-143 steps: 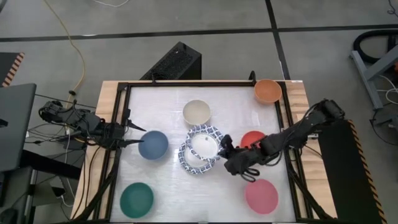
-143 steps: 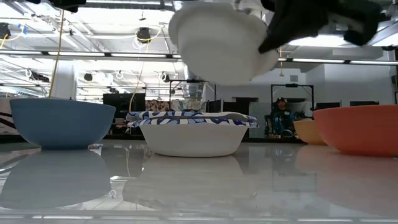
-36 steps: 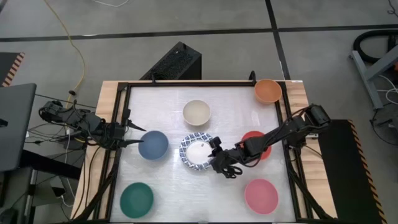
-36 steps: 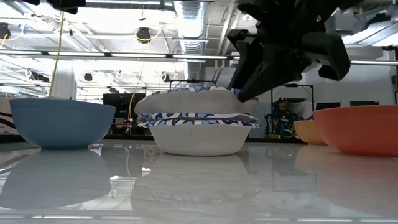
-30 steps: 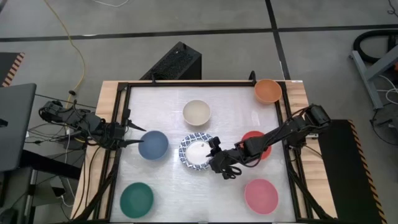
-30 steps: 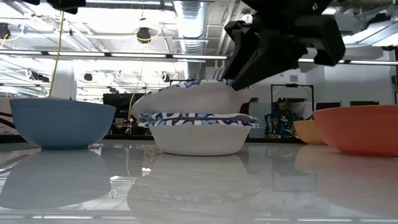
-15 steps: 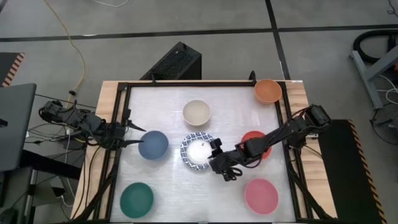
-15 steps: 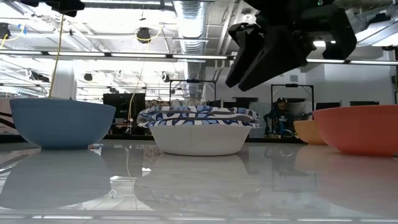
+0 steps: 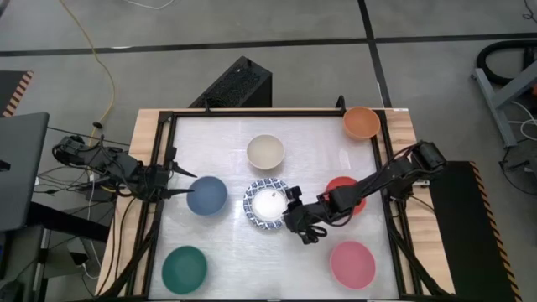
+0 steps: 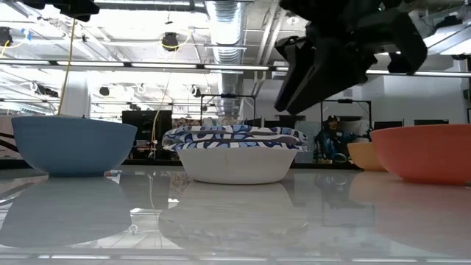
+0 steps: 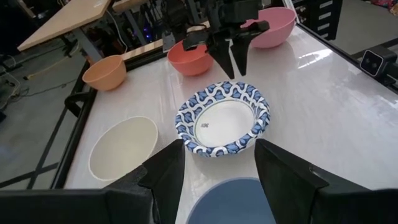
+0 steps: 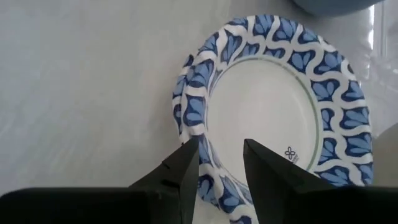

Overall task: Nest bowls inside each other by size order
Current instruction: Stack the orange bowl into the white blue bowls

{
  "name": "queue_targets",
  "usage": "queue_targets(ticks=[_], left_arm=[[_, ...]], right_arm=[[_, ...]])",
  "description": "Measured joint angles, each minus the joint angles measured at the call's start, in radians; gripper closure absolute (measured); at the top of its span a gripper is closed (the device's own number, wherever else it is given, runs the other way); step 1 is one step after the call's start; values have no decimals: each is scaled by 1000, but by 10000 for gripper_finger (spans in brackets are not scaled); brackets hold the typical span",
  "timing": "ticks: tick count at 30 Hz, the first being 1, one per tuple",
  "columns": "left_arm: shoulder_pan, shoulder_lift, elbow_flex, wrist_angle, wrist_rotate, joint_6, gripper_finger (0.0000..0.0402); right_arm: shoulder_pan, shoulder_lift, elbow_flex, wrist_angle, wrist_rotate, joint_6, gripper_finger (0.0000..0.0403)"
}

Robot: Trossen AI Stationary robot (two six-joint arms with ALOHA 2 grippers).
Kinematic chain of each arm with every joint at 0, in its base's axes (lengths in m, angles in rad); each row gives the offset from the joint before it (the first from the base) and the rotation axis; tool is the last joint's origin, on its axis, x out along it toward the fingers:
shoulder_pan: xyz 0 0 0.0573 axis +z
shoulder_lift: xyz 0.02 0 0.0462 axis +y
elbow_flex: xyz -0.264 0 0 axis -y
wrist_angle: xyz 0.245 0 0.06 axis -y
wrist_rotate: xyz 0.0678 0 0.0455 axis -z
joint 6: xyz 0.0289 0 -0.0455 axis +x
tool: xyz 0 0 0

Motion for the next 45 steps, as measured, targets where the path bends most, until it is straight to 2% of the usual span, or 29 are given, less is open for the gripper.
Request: queue_targets(ticks=[11,19,27,31,36,39,45], left_arm=[[0,0,0,-2,0,-11,217],[0,0,0,-2,24,-21,216],[0,3,0,16,15,-123,216],[0,3,0,15,-11,-147,216],[0,7,-10,17,-40,-242,216],[0,17,-20,4,-86,-263,216],[0,29,-83,19,-248,-307,216]], right_arm=[[-12,3,-1,-16,1,1,264],[-12,3,-1,-17,4,62,265],[-37,1,-1,110,22,108,267],[-63,1,-1,118,133,145,267],[-104,1,6,113,339,351,267],[-135,1,20,112,344,441,267],[-170,-4,43,83,340,551,267]])
